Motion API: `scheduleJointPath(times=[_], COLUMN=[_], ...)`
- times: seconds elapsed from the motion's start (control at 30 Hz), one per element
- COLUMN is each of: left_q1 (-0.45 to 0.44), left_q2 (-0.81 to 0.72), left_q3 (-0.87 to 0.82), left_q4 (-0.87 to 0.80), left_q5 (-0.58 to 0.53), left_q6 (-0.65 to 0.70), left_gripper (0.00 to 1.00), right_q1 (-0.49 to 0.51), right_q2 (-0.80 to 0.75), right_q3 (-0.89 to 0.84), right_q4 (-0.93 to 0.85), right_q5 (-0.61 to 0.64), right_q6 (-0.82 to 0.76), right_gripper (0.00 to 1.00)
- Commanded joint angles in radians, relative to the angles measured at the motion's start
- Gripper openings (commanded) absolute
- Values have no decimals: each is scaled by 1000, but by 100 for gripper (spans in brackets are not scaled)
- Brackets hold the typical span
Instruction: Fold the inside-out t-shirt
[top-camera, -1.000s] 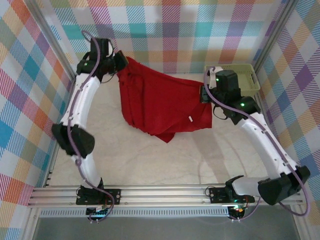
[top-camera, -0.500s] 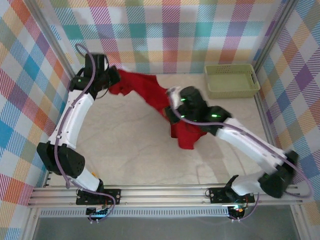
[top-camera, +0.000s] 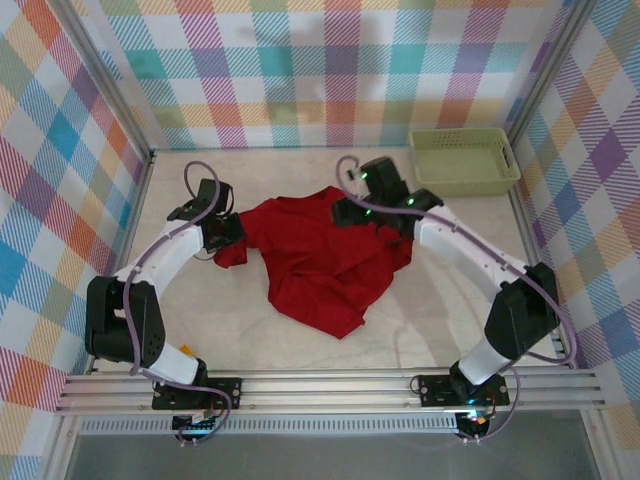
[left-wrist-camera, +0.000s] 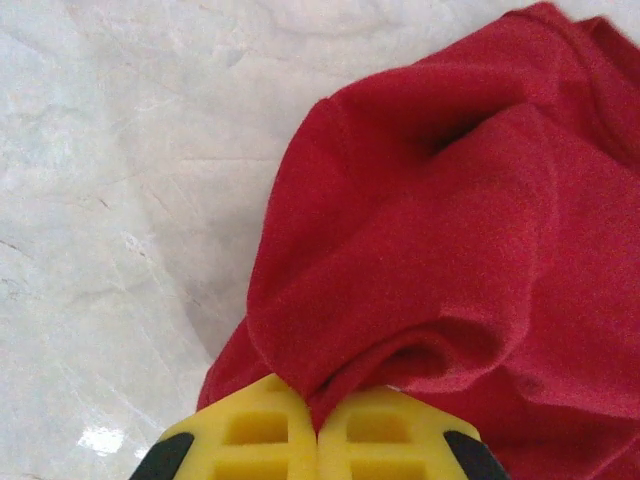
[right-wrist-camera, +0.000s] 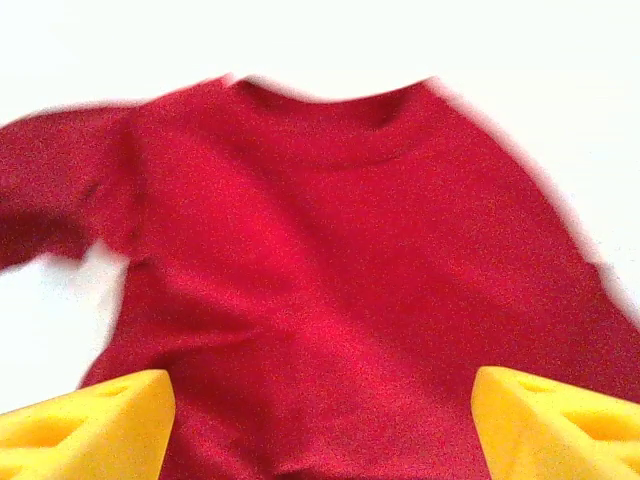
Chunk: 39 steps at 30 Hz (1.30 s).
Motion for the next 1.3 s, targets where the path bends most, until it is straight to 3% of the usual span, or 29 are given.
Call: scheduleJointPath(times=[0.0,0.3,0.57,0.7,0.77,0.87,0.97,1.1,1.27], left_q1=[-5,-5,-5,-5,-5,-4,0,20,33], left_q2=[-37,-71,-79,-80,-81,-78,-67,-40,-23], left_q3=[-2,-13,-23,-18,-14,-1,44,194,471], left_q4=[60,48,54,51,46,37,22,-19,-81], left_q5=[8,-2,-8,-14,-15,-19,-14,1,-6], left_q6=[-18,-21,-31,-39,-39,-38,-38,-38,-10], left_gripper=[0,0,0,0,0,0,0,0,0], right_q1=[-95,-247,-248,-248,-247,-246,-246,-247,-246], right_q2=[127,459,492,531,549,523,441,306,150], right_q3=[54,328,230,218,226,223,227,297,414], right_q4=[-56,-171,-122,-139,-150,-137,-126,-144,-199], right_q5=[44,43,-122,-132,-132,-126,-70,44,100], right_q6=[27,48,75,87,83,66,35,-29,-100], right_gripper=[78,75,73,69,62,27,0,0,0])
